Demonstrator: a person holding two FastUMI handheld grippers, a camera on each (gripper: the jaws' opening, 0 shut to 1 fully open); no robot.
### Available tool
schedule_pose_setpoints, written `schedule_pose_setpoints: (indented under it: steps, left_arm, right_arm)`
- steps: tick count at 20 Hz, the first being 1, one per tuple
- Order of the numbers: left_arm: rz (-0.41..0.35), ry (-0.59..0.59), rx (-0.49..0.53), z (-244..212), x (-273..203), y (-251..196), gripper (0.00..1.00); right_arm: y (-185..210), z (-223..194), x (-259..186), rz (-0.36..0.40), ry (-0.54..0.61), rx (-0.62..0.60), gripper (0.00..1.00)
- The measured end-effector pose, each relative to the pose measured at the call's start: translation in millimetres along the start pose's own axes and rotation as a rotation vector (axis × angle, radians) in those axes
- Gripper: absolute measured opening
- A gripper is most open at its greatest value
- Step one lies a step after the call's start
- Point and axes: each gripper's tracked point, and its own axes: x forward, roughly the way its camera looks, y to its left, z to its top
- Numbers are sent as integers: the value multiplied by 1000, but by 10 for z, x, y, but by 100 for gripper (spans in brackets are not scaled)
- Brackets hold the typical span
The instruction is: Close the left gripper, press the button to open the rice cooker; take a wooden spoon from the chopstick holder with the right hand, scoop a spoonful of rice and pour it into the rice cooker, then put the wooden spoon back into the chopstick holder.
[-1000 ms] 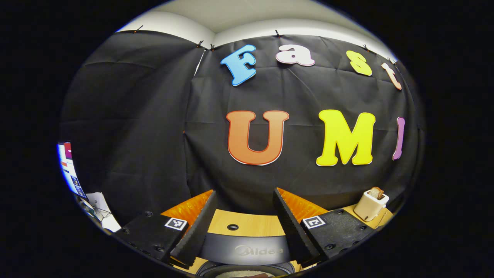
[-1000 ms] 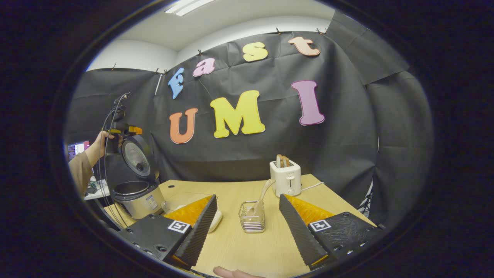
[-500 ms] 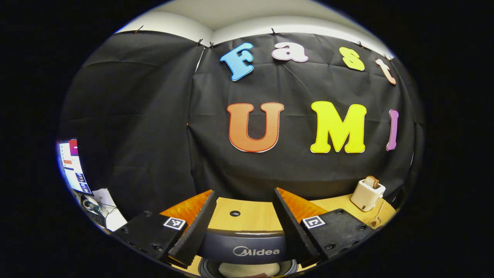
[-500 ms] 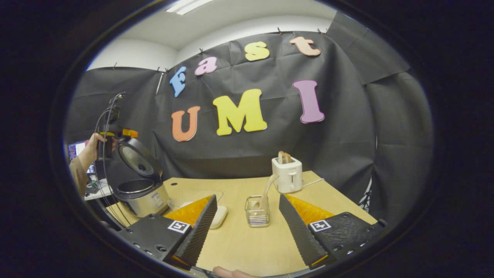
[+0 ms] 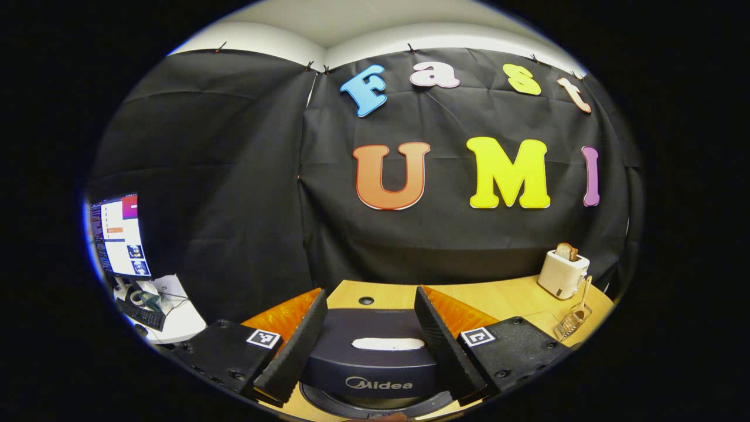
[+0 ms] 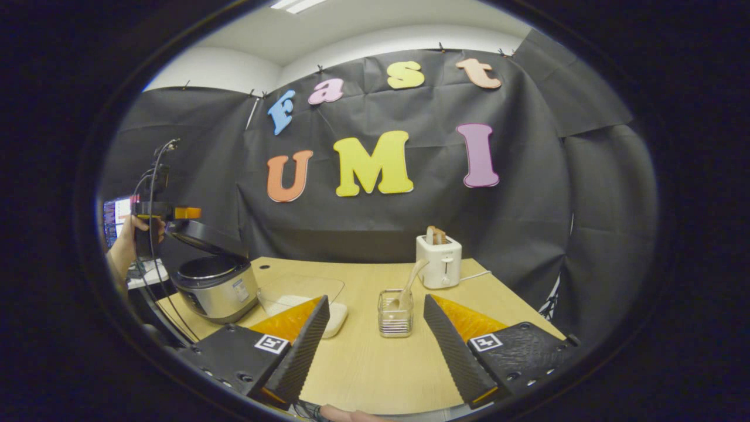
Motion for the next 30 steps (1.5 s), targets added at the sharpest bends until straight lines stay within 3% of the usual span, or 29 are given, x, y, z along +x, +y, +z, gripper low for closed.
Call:
schedule_pose_setpoints:
  steps: [1,2,4,5,6,7,12,16,17,18,21,23,24,27,28,29,30]
  left_arm:
    - [0,4,4,-89,-40,2,89]
    - [0,13,11,-183,-77,-4,96]
    - [-7,29,19,-341,-124,-17,96]
    - [-10,33,17,-412,-132,-25,96]
    - [-9,38,19,-469,-142,-28,96]
    - [-7,47,25,-533,-151,-33,95]
    - [2,145,43,-796,-242,-38,96]
    - [-15,231,22,-899,-389,-87,95]
    - [-21,265,20,-947,-450,-71,95]
    - [-26,299,18,-977,-498,-82,95]
    - [-27,389,21,-1013,-607,-83,100]
    - [-32,436,20,-1017,-647,-91,95]
    - [-34,449,23,-1011,-657,-96,95]
    - [-32,478,18,-1027,-730,-91,95]
    - [-35,485,20,-1040,-751,-99,95]
    - [-35,486,26,-995,-802,-101,95]
    - [-34,485,24,-988,-827,-91,95]
  right_arm:
    - [11,-7,9,5,2,6,92]
    - [23,-16,12,8,7,11,92]
    - [39,-51,23,14,18,10,96]
    - [36,-70,26,15,23,8,92]
    - [25,-79,15,13,25,5,96]
    - [30,-72,-9,14,26,2,92]
    - [-12,-35,-36,6,9,1,92]
    - [-31,-19,-56,6,4,9,92]
    - [-35,-17,-63,6,2,10,96]
    - [-35,-12,-76,6,1,12,92]
    - [-26,4,-105,11,0,16,92]
    - [-29,19,-123,13,-8,16,92]
    - [-24,34,-139,14,-11,17,96]
    - [-9,43,-163,20,-13,16,96]
    - [-5,46,-172,22,-15,16,92]
    - [-1,44,-170,25,-16,14,96]
    - [13,46,-180,27,-16,12,92]
